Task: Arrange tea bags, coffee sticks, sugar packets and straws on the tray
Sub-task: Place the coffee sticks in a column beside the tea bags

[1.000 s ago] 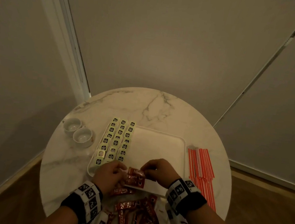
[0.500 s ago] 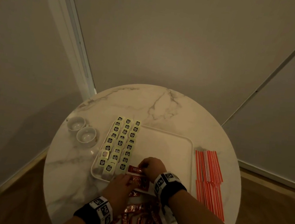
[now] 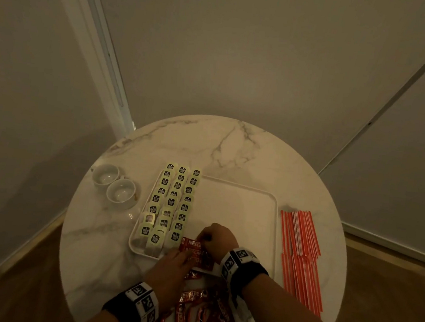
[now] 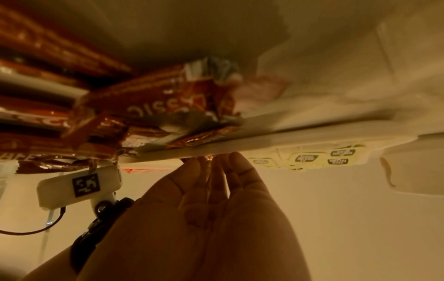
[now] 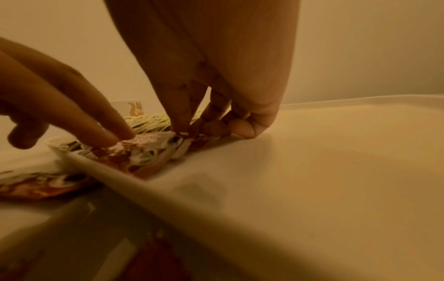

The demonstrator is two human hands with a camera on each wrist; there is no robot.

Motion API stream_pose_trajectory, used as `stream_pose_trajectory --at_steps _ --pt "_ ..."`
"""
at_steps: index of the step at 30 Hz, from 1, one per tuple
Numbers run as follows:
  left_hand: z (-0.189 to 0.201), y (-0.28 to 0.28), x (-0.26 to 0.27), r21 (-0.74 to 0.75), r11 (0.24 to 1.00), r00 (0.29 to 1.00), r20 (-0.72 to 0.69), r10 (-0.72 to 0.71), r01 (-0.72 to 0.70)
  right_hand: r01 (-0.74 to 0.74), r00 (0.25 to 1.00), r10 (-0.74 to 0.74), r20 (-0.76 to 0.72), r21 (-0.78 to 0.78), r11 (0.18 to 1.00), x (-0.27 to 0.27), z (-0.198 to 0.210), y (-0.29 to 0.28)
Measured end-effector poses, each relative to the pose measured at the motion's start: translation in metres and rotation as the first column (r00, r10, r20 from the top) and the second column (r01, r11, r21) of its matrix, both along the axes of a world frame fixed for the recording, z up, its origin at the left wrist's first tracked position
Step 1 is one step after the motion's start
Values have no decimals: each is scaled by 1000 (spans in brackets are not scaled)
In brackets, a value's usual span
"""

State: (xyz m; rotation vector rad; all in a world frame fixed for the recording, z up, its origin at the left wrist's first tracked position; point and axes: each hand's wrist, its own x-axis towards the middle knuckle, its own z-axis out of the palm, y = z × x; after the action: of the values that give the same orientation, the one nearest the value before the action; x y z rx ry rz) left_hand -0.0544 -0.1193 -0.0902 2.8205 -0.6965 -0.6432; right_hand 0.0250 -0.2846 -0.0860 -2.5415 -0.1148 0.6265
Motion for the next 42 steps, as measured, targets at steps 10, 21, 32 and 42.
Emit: stream_pose_trajectory --at_steps 10,21,32,42 --pt "4 -2 -6 -16 1000 999 29 22 -22 18 1000 -19 24 28 999 0 1 0" --pt "-3 -2 -10 -7 1000 999 40 23 -23 303 952 -307 23 98 948 -25 -11 -33" --pt "-4 4 -10 -23 1000 995 96 -3 5 280 958 -284 43 82 956 -30 -5 -31" --pt "0 1 -9 14 1000 1000 29 8 -8 201 978 -204 52 50 978 -38 0 -28"
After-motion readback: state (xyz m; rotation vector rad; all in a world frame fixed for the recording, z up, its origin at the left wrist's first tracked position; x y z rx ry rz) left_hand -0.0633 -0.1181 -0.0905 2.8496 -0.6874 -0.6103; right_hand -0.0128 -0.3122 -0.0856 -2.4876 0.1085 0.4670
